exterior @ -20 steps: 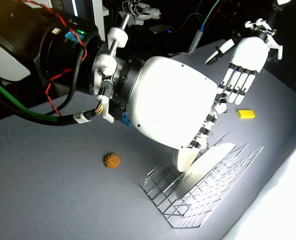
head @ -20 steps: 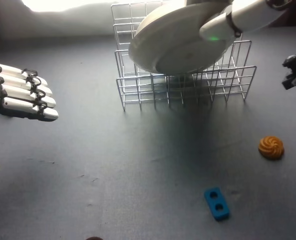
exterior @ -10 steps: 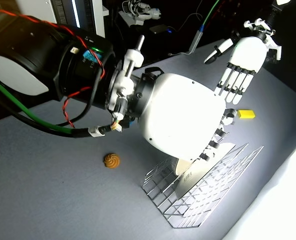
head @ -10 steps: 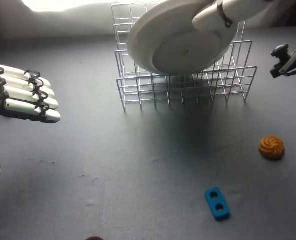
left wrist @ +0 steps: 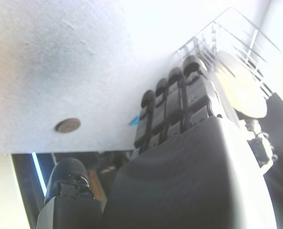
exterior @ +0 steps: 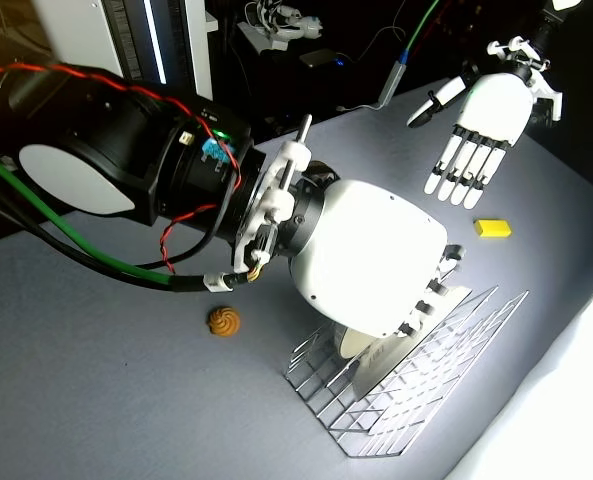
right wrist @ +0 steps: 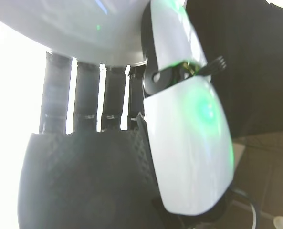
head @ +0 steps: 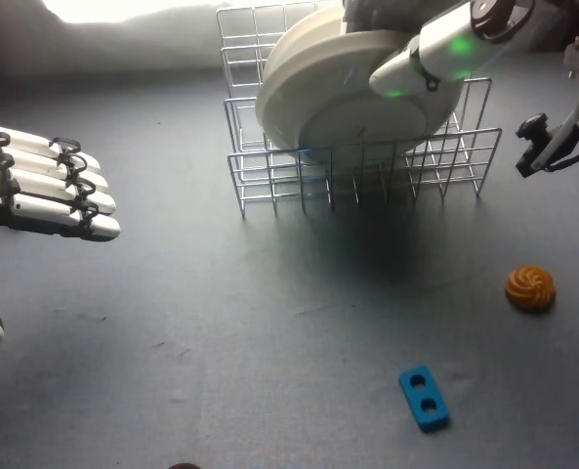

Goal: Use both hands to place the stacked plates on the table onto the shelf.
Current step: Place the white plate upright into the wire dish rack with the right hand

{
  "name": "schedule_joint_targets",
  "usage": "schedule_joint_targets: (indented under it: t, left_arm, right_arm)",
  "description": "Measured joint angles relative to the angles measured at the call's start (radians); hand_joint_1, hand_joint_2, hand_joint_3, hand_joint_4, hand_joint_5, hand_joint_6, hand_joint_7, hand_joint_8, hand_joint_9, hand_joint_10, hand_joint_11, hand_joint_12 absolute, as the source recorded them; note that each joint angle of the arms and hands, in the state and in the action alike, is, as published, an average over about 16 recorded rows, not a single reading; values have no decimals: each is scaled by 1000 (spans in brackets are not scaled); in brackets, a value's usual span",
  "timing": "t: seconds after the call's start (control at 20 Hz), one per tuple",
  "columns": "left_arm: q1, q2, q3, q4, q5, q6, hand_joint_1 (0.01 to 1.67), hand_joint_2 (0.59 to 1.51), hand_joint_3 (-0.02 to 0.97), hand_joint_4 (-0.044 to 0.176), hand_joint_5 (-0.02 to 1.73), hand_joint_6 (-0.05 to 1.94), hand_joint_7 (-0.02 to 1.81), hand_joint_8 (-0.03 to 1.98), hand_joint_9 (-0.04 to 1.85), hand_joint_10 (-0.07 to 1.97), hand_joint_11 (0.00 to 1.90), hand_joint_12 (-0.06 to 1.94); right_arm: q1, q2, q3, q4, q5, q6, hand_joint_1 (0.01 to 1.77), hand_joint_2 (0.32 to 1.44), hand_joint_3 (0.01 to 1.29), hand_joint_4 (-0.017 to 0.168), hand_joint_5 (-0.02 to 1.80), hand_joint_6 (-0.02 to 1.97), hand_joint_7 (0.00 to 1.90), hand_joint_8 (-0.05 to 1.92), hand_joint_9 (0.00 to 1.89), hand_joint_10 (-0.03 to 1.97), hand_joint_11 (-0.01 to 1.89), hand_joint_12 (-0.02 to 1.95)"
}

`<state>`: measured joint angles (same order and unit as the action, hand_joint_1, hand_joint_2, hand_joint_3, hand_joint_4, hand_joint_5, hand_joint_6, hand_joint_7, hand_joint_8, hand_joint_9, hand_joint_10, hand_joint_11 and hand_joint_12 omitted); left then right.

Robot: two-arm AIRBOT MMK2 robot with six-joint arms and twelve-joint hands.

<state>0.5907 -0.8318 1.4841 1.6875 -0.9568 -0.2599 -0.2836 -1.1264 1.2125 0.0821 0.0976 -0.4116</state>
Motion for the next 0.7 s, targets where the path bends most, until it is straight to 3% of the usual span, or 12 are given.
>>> schedule_joint_targets:
  t: [0.15, 0.3, 0.7]
  left_arm:
    - [0, 0, -1, 0, -1, 0, 18, 1078, 14, 7, 74, 19, 69, 17, 57, 9, 22, 84]
    - [0, 0, -2, 1, -1, 0, 18, 1079, 14, 7, 78, 19, 72, 17, 59, 9, 22, 89]
    - [-3, 0, -8, 2, -9, 0, 18, 1080, 14, 8, 82, 19, 69, 16, 53, 9, 21, 101]
  right_arm:
    - [-16, -10, 8, -1, 12, -8, 1331, 1049, 15, -14, 807, 999, 935, 995, 880, 1159, 732, 1479]
    - [-30, -17, 13, -1, 27, -14, 1292, 1072, 16, -14, 777, 990, 900, 869, 837, 1012, 652, 1457]
    - [-43, -25, 21, -2, 59, -23, 1131, 1158, 16, -8, 714, 539, 807, 383, 704, 486, 356, 1379]
